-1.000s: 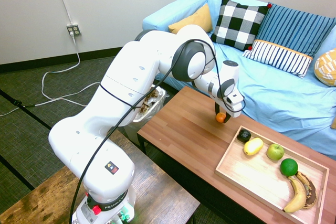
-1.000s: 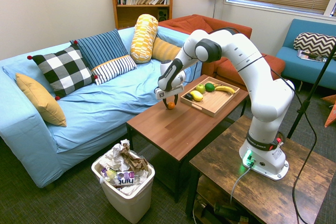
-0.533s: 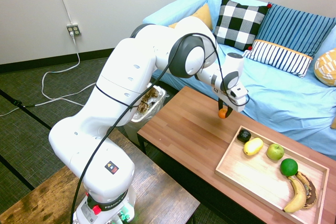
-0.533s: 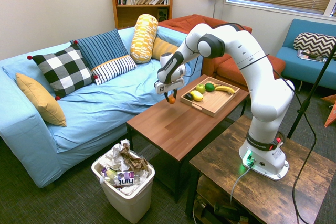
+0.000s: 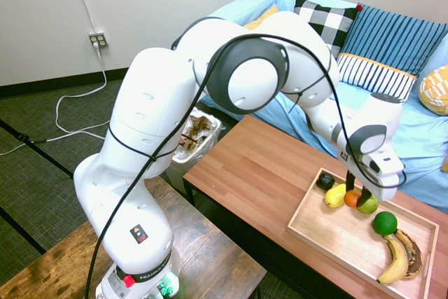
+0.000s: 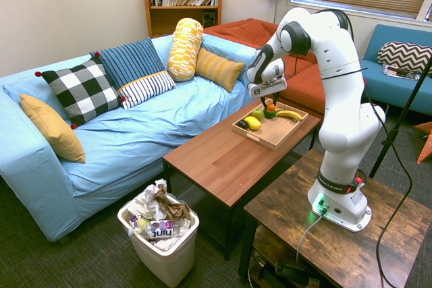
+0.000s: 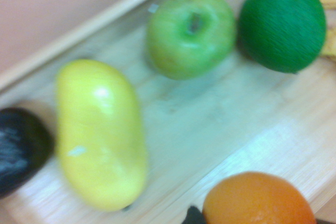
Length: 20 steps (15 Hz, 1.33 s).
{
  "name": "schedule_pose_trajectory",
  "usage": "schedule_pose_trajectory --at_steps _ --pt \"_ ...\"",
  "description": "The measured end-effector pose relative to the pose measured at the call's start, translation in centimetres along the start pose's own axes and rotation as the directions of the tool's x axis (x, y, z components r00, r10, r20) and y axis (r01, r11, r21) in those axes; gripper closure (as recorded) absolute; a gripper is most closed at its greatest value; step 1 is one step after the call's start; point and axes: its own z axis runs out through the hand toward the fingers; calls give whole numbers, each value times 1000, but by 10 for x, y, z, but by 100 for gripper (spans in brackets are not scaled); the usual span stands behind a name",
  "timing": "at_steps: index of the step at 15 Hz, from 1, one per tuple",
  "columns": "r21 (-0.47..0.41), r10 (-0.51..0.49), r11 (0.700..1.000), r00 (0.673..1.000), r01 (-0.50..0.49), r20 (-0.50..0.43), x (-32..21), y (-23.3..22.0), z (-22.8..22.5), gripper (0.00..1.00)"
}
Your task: Put the tangerine in the tray
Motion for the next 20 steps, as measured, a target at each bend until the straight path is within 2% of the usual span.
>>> schedule_pose_trajectory --at_steps 3,7,8,20 --pt "-32 31 999 999 -30 37 -6 3 62 100" --pt "-46 73 996 996 -71 53 -6 -3 109 100" --pt "-47 80 996 995 -77 54 -3 -3 114 0" --pt "-2 63 998 995 -63 73 20 5 104 0"
